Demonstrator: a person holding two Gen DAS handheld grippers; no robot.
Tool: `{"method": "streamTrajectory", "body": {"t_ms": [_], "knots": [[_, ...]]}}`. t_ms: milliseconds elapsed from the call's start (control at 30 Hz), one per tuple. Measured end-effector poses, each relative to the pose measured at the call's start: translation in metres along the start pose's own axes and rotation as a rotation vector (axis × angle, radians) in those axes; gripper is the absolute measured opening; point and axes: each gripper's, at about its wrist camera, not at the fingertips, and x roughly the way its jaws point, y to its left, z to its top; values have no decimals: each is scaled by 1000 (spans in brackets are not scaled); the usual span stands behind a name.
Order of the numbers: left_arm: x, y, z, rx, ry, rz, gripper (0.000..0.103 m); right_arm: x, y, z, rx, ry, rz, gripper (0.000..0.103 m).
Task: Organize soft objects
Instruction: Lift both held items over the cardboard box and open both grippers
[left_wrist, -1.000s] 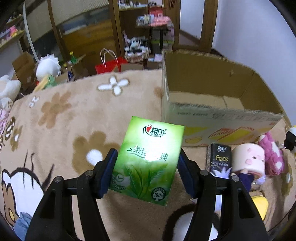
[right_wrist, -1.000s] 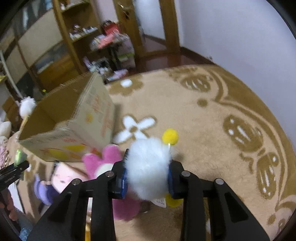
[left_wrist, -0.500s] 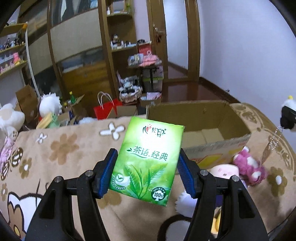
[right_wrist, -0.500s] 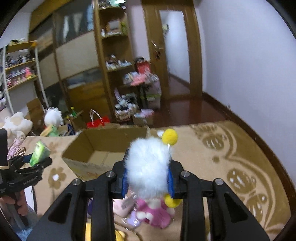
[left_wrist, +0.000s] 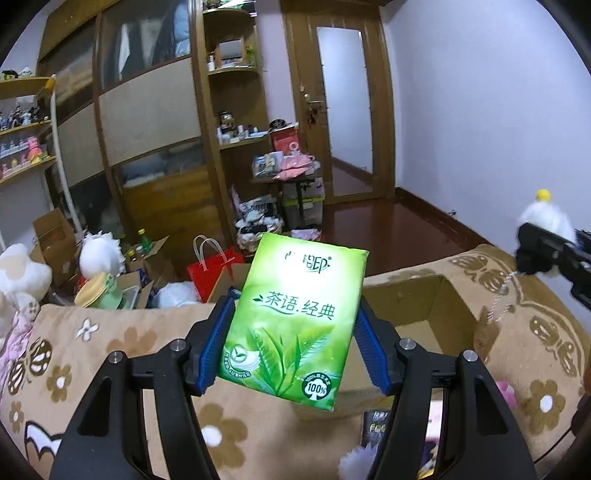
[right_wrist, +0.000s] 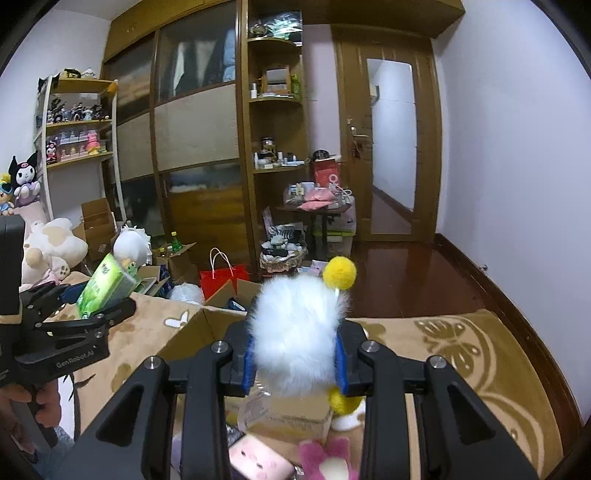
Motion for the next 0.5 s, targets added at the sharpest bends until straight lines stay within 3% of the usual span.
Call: {"method": "streamTrajectory", "body": {"t_ms": [167,500], "knots": [[18,-7,-11,-6,-47,-8,63,26,3,0,-4,4,16,35],[77,-13,-34,8,73,-54,63,82,-17,-39,71,145,67,35]]}}
